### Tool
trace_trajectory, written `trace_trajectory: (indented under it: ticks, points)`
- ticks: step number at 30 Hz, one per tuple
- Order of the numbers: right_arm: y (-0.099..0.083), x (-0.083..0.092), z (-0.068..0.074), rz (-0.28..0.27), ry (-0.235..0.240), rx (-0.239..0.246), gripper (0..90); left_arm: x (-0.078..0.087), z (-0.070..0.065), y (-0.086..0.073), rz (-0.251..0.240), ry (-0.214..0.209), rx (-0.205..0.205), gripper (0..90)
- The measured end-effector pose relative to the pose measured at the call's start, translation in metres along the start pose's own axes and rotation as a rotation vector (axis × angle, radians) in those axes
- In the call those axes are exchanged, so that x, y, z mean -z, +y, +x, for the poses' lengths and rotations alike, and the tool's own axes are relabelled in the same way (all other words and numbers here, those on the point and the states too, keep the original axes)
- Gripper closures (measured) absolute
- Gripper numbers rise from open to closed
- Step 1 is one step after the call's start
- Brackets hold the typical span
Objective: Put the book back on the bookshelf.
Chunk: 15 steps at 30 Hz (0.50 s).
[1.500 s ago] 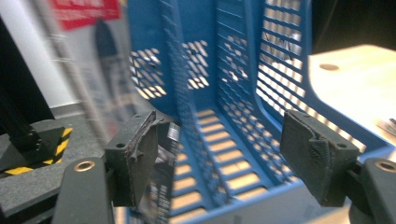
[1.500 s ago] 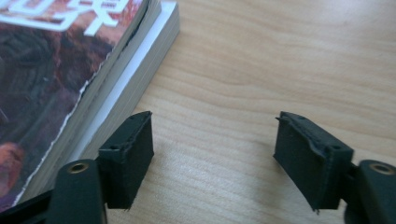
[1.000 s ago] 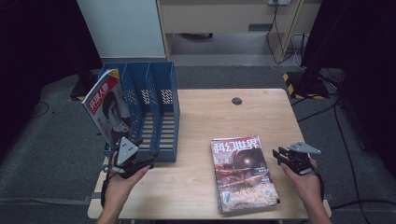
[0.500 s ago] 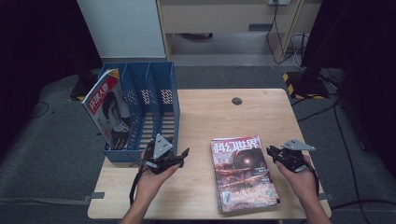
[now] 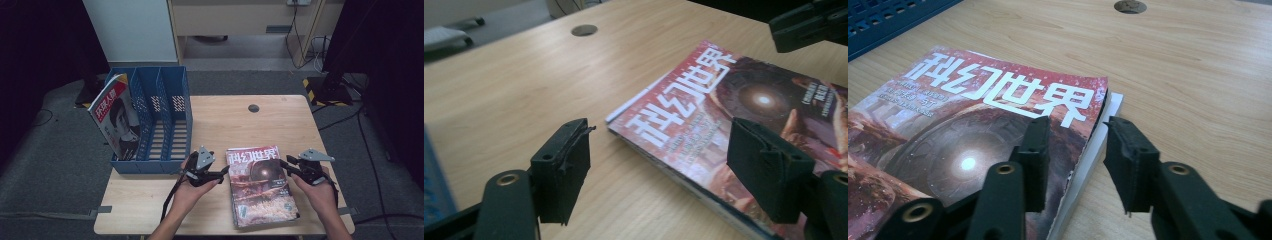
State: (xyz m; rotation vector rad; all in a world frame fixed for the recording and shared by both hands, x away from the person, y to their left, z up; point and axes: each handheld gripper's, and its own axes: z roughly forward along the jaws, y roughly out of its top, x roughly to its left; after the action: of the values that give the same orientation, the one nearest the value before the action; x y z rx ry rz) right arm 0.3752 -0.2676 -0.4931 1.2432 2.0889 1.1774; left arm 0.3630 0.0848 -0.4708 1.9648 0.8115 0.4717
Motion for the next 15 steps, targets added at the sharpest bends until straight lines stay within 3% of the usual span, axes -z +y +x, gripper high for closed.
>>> trace_trajectory:
  ticks: [1,3,15]
  points:
    - [0.000,0.000,0.000,0.006,0.002,0.000,58.6,-0.003,-0.003,-0.002,0.006,-0.017,0.010,24.4]
    - [0.000,-0.002,0.002,0.007,0.010,-0.005,54.8,-0.008,-0.008,-0.007,0.026,-0.034,-0.007,24.0]
    - [0.000,-0.012,0.014,0.030,0.042,0.001,38.1,-0.023,-0.029,-0.023,0.070,-0.075,0.011,20.5]
